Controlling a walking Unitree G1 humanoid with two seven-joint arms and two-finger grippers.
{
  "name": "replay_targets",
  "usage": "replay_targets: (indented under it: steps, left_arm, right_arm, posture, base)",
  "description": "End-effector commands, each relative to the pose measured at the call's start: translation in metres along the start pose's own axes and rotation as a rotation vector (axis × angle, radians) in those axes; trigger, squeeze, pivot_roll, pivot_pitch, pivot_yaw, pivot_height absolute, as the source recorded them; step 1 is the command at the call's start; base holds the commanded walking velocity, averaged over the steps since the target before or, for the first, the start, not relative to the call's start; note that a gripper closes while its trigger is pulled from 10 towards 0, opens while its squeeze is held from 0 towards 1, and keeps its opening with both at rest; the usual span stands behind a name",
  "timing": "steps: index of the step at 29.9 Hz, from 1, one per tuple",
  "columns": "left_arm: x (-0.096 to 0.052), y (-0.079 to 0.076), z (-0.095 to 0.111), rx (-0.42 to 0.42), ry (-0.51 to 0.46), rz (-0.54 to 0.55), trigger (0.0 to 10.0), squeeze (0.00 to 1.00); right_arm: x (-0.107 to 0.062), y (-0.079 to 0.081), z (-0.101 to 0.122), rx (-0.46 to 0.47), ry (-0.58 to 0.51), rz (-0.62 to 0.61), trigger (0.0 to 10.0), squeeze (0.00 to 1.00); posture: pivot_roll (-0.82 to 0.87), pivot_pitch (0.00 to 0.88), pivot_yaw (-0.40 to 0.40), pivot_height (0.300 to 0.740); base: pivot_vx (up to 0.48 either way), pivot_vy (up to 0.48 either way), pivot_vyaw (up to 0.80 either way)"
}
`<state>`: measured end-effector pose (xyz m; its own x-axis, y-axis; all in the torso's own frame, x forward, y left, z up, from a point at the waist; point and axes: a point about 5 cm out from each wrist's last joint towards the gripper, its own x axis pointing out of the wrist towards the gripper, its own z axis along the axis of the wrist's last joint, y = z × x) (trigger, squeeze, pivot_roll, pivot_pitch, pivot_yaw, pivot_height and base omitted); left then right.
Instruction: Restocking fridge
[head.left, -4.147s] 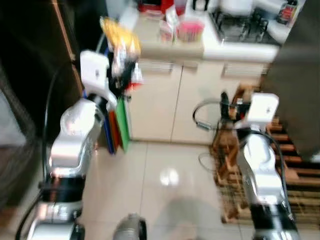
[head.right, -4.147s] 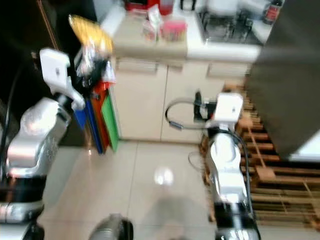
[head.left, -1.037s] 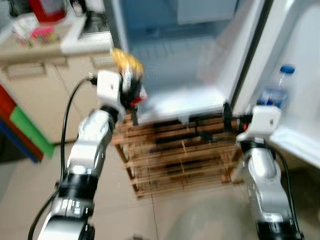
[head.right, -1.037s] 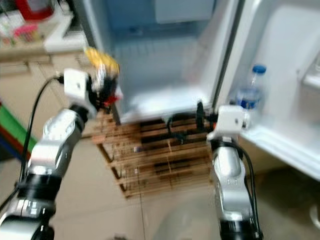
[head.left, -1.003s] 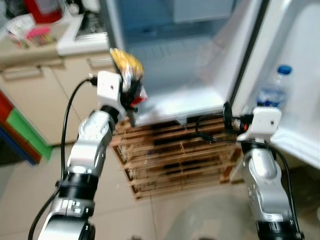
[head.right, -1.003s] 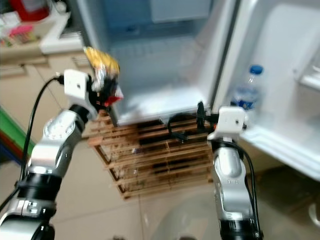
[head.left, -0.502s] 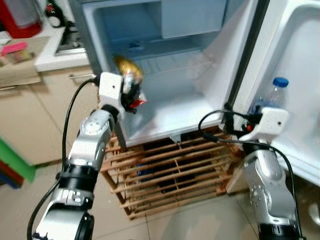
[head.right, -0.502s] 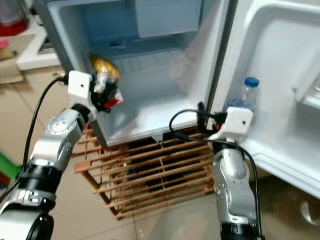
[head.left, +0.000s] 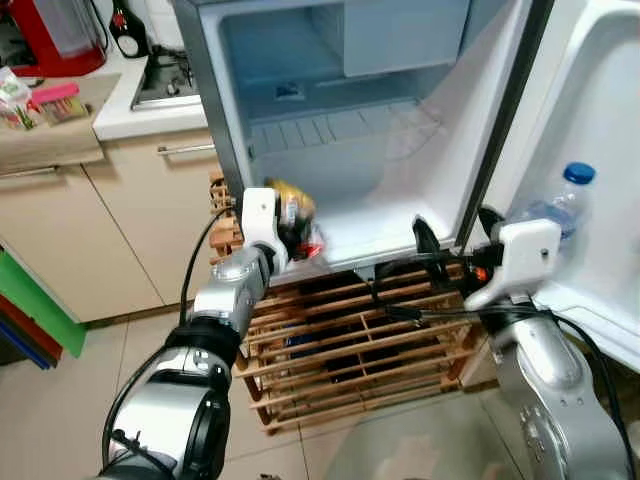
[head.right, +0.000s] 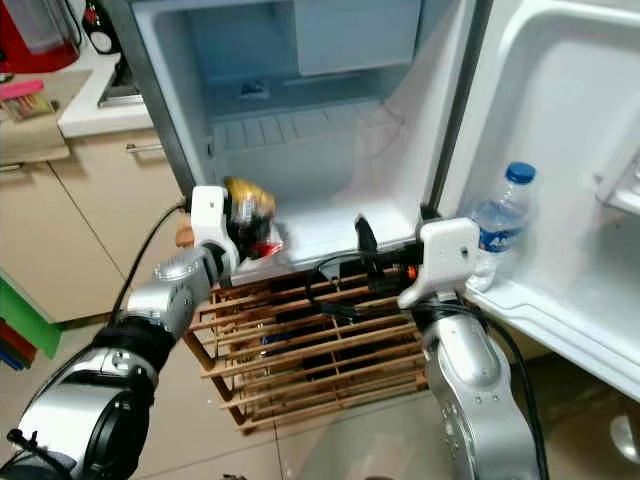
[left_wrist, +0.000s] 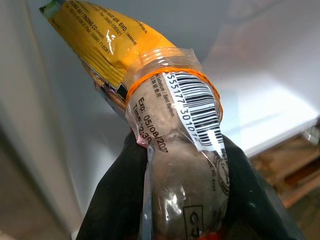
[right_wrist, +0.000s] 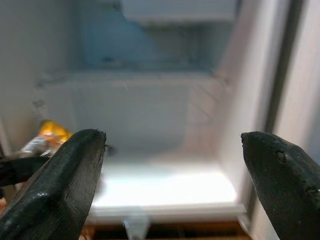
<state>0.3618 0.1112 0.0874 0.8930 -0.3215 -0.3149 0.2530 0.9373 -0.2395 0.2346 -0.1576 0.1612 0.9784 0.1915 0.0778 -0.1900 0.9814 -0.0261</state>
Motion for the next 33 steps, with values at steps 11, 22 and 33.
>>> replay_targets:
  steps: [11, 22, 33]
  left_arm:
    - [0.005, -0.012, 0.013, 0.050, -0.126, -0.031, 10.0, 0.00]
    - [0.014, -0.021, 0.039, 0.126, -0.193, -0.014, 10.0, 0.00]
    - [0.015, -0.010, 0.062, 0.105, -0.225, 0.131, 10.0, 0.60]
  right_arm:
    - [-0.029, 0.005, 0.012, -0.017, 0.055, 0.015, 10.0, 0.00]
    - [-0.067, 0.017, 0.015, -0.028, 0.151, 0.019, 10.0, 0.00]
    - [-0.096, 0.022, 0.018, -0.009, 0.219, -0.047, 10.0, 0.00]
  posture:
    - [-0.22, 0.109, 0.049, 0.732]
    - [-0.31, 0.211, 0.039, 0.732]
    - [-0.35, 0.286, 0.075, 0.732]
  base:
    - [0.000, 0.000, 0.00]
    - [0.000, 0.000, 0.00]
    - [0.000, 0.000, 0.00]
